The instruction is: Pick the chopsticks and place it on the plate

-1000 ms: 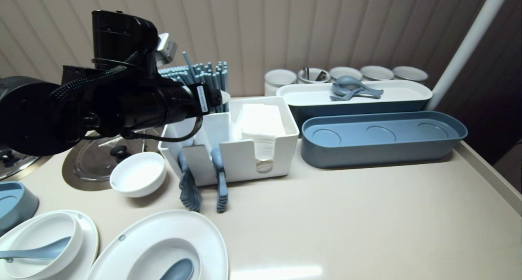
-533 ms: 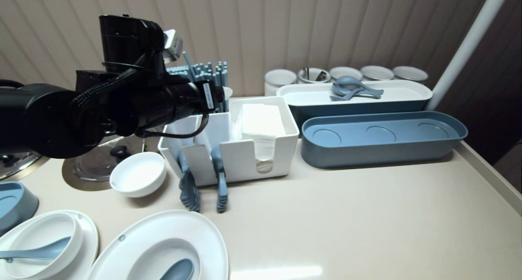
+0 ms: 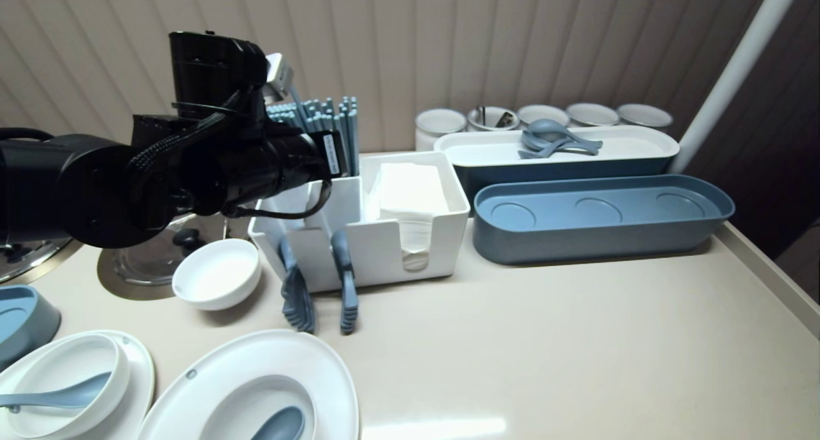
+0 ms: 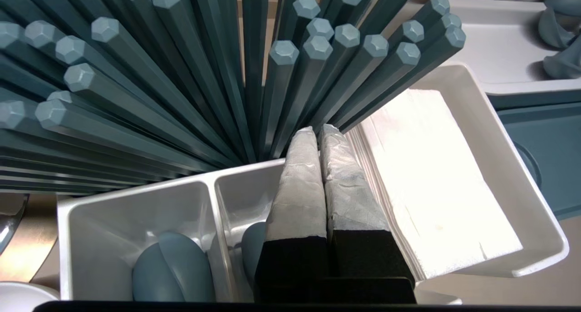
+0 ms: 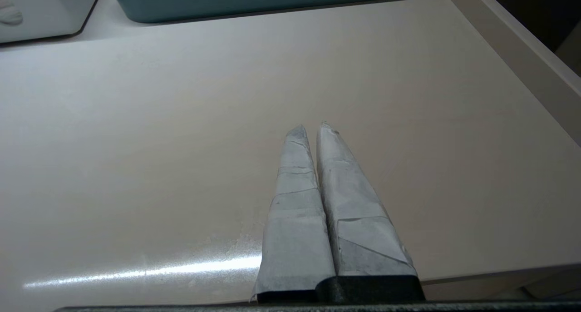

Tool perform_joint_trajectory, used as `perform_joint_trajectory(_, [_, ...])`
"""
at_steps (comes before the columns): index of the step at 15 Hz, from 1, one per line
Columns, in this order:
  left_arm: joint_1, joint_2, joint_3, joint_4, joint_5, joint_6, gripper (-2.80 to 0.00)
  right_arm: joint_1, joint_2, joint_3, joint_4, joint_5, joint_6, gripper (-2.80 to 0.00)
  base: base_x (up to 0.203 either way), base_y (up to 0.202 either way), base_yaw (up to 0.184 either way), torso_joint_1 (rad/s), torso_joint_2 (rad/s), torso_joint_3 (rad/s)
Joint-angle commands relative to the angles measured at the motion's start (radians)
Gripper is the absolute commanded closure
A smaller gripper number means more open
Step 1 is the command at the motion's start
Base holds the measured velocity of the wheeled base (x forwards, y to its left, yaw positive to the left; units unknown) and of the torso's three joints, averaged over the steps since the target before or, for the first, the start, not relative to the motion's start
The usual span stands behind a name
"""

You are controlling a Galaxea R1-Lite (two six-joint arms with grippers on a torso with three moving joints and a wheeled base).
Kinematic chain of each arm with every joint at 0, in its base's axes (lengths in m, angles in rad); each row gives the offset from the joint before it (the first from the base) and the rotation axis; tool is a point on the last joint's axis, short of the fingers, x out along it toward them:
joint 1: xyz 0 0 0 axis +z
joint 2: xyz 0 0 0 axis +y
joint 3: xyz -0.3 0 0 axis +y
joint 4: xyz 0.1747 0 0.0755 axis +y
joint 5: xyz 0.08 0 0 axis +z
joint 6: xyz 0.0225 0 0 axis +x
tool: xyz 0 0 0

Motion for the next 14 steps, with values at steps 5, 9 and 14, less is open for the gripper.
perform_joint_trajectory(5, [-0.002, -0.017, 0.009, 0.002, -0.002, 0.001, 0.0, 0.0, 0.001, 0.0, 0.0, 0.0, 0.0, 0.0, 0.0, 0.0, 0.0, 0.0, 0.0, 0.0])
perform_joint_trajectory(9, [-0.006, -0.075, 0.089, -0.048, 0.009, 0.138, 0.0, 0.0, 0.0, 0.0, 0.0, 0.0, 0.0, 0.0, 0.0, 0.0, 0.0, 0.0, 0.0, 0.0])
perform_joint_trajectory(14, [-0.01, -0.016, 0.14, -0.267, 0.085, 0.193, 0.0, 0.0, 0.0, 0.0, 0.0, 0.0, 0.0, 0.0, 0.0, 0.0, 0.0, 0.0, 0.0, 0.0])
